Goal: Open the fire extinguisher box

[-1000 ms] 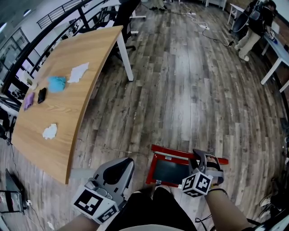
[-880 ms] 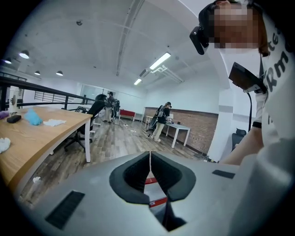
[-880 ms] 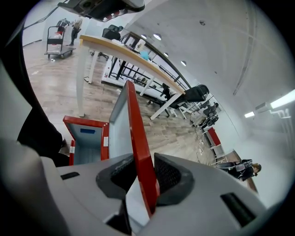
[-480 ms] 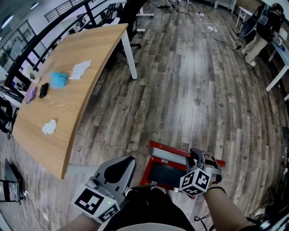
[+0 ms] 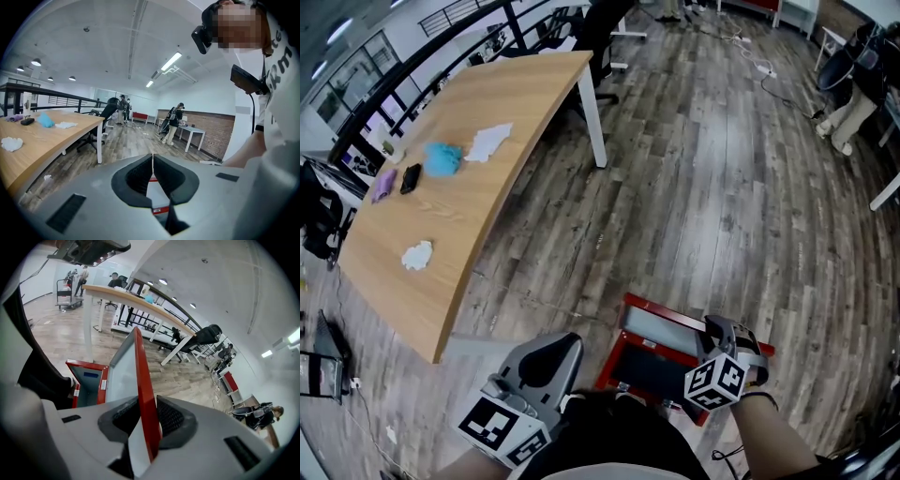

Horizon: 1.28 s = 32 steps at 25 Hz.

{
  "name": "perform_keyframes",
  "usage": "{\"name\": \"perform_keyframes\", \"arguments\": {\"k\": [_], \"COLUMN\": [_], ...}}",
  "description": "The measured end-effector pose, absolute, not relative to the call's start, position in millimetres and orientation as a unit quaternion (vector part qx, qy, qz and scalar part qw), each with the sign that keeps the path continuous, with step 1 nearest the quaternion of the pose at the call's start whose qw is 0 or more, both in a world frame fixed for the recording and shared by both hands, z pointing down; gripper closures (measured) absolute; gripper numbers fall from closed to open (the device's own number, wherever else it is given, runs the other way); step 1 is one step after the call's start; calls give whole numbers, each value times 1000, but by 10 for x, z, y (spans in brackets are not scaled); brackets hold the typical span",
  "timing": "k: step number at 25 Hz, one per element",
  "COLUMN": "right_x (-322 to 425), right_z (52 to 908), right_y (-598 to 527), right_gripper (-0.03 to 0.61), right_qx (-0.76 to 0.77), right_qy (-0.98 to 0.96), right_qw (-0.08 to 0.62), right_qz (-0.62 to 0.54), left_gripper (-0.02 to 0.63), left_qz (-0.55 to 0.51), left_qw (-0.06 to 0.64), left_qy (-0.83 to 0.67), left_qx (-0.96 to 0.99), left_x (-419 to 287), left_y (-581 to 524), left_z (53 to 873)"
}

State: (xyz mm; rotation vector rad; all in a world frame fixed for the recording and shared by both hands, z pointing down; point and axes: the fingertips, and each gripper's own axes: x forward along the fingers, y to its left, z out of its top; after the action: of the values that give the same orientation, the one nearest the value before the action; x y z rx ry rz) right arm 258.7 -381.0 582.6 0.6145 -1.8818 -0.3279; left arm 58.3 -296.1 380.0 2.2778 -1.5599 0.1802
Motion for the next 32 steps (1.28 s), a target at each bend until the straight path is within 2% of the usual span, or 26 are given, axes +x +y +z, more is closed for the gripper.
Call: {"name": "perform_keyframes", "arguments": {"k": [32], "right_x": [2637], "right_z": [6373], "right_y": [-4436], "right_gripper": [472], "right_qx": [139], "right_qy": [-820], "right_qw": [555], "right_qz": [17], "left_gripper": [603], "left_qz": [119], "left_qw": [221], "left_qy": [-602], "left_qx": [758], "left_x": [97], "left_y": [-2985], "left_z": [4247]}}
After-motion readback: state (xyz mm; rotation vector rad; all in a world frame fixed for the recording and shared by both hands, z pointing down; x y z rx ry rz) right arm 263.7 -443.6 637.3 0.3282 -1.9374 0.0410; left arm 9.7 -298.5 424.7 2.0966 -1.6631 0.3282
